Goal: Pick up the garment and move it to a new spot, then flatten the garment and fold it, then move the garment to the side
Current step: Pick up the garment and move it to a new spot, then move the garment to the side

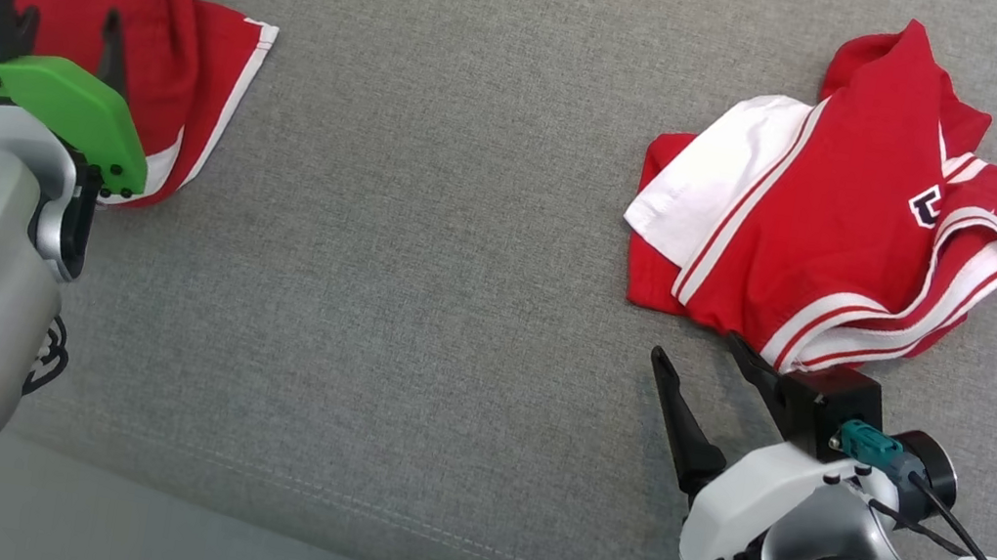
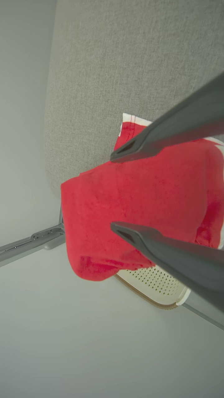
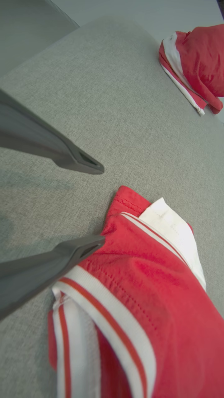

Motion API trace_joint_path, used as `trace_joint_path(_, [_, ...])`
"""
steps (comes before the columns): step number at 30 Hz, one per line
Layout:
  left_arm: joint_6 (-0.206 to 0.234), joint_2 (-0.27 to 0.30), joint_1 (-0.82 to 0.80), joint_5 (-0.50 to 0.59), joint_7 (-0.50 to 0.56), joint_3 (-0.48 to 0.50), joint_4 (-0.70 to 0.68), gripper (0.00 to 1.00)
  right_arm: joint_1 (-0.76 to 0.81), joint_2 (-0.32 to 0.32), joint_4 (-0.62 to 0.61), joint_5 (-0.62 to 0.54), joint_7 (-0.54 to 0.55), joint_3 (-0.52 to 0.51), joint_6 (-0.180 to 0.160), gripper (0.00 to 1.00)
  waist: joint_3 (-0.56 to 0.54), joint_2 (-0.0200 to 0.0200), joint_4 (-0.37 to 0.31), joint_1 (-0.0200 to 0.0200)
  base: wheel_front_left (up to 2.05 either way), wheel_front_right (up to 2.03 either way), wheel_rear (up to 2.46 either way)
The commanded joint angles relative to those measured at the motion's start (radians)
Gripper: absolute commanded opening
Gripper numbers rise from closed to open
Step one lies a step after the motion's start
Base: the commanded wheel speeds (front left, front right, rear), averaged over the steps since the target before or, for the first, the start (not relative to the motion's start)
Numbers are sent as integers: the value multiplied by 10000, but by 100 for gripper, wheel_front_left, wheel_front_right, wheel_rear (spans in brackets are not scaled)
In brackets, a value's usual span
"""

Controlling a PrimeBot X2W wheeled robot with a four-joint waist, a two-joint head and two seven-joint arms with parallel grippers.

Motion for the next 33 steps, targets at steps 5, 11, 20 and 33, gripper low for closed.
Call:
trace_joint_path(5, [-323,-214,-470,245,-146,-218,114,100,41,-40,111,191,-128,60,1,100,-402,0,165,-1,0,0,0])
trace_joint_path(11, [-1132,-718,-995,635,-171,-758,-508,100,4,-41,609,775,-589,199,1,100,-1238,0,34,-1,0,0,0])
trace_joint_path(20, [-1656,-1866,-881,254,600,-1009,-1211,100,74,-43,1082,1104,-1024,-128,1,100,-1812,0,-804,-1,0,0,0])
trace_joint_path(33, [-1735,-2766,-367,538,2311,-2358,-1999,100,-137,-38,1044,1045,-1188,-825,1,100,-1602,0,-2330,-1,0,0,0])
